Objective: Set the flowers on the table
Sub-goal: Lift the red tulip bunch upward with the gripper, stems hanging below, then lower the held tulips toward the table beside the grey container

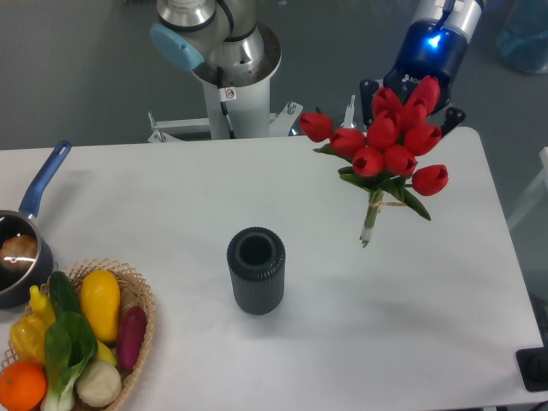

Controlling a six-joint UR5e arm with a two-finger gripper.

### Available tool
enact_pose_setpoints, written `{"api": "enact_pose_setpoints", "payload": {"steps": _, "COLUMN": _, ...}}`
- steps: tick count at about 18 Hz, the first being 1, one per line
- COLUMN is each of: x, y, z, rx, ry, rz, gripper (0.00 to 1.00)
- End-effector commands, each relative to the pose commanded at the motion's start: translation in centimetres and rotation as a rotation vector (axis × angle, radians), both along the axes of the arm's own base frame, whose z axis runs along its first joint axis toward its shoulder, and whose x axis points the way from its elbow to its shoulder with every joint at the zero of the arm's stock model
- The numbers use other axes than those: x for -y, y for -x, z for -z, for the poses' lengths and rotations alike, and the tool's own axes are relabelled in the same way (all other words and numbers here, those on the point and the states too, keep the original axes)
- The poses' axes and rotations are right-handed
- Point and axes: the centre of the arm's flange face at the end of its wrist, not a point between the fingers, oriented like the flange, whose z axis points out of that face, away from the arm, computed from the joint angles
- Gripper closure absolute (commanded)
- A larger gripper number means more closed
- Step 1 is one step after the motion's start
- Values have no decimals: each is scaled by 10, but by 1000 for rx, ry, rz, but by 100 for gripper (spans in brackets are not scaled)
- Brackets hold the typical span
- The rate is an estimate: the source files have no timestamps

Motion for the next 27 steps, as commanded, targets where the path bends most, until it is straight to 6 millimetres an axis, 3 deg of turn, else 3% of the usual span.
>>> {"api": "enact_pose_setpoints", "payload": {"steps": 11, "x": 8, "y": 16, "z": 17, "rx": -52, "ry": 206, "rz": -65, "gripper": 66}}
{"api": "enact_pose_setpoints", "payload": {"steps": 23, "x": 31, "y": 16, "z": 30, "rx": -52, "ry": 446, "rz": -196, "gripper": 66}}
{"api": "enact_pose_setpoints", "payload": {"steps": 27, "x": 37, "y": 18, "z": 43, "rx": -47, "ry": 518, "rz": -216, "gripper": 66}}
